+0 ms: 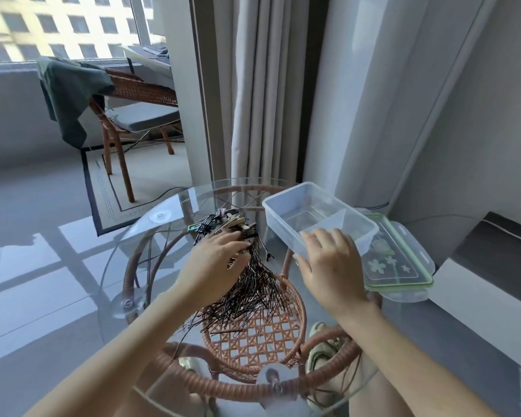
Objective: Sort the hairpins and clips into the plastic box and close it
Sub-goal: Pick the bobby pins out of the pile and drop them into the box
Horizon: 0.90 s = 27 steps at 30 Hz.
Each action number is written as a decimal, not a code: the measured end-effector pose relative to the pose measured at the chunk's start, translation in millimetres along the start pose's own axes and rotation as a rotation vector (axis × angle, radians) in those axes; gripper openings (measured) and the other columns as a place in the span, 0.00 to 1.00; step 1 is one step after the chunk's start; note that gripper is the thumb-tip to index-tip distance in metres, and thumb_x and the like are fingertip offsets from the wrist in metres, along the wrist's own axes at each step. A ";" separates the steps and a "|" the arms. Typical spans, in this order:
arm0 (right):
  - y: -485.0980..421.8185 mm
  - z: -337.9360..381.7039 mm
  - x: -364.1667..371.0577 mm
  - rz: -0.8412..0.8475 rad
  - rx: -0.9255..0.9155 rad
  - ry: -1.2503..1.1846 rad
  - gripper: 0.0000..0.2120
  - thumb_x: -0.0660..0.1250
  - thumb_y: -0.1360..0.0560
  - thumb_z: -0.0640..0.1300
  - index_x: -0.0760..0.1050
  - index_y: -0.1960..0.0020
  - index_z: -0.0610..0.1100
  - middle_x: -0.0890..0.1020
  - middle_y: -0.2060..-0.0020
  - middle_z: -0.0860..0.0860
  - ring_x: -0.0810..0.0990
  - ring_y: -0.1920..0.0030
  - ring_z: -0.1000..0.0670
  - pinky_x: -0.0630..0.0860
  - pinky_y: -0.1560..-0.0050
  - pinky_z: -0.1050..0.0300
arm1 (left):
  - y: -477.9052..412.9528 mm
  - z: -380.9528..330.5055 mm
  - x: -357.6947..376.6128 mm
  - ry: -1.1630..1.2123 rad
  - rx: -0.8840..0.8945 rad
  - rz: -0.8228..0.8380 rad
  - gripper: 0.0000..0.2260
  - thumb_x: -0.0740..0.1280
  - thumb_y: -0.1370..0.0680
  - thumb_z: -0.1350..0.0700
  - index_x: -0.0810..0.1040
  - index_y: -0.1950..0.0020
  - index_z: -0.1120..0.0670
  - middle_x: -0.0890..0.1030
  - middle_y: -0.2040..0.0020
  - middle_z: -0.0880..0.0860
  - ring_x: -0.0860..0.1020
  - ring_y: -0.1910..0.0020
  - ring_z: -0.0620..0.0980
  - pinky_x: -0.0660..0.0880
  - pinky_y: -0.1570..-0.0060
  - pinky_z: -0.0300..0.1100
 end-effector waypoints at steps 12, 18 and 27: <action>43.9 48.6 54.9 0.692 0.080 -0.161 0.52 0.66 0.40 0.71 0.50 0.27 0.48 0.66 0.36 0.43 0.70 0.38 0.44 0.70 0.39 0.49 | 94.8 13.4 13.4 -0.169 -0.290 0.449 0.50 0.66 0.40 0.29 0.43 0.27 0.39 0.65 0.39 0.54 0.64 0.41 0.50 0.69 0.41 0.43; 34.2 62.7 52.7 0.542 0.090 -0.361 0.21 0.66 0.25 0.49 0.67 0.34 0.47 0.74 0.45 0.46 0.76 0.47 0.45 0.74 0.46 0.53 | 79.3 8.3 12.2 0.005 -0.311 0.240 0.30 0.70 0.30 0.48 0.64 0.30 0.46 0.72 0.41 0.52 0.72 0.43 0.49 0.70 0.40 0.40; 24.0 43.7 30.1 0.383 0.118 -0.520 0.09 0.65 0.27 0.38 0.80 0.49 0.43 0.83 0.54 0.48 0.72 0.61 0.59 0.66 0.59 0.78 | 67.0 3.6 5.9 0.035 -0.267 0.172 0.08 0.66 0.25 0.57 0.81 0.48 0.53 0.81 0.50 0.51 0.78 0.53 0.48 0.77 0.48 0.42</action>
Point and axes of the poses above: each hand's wrist, its own y-axis away from the middle knuckle, its own x-axis out of the palm, z = x × y, the point moved 5 cm from there along -y, towards the middle knuckle
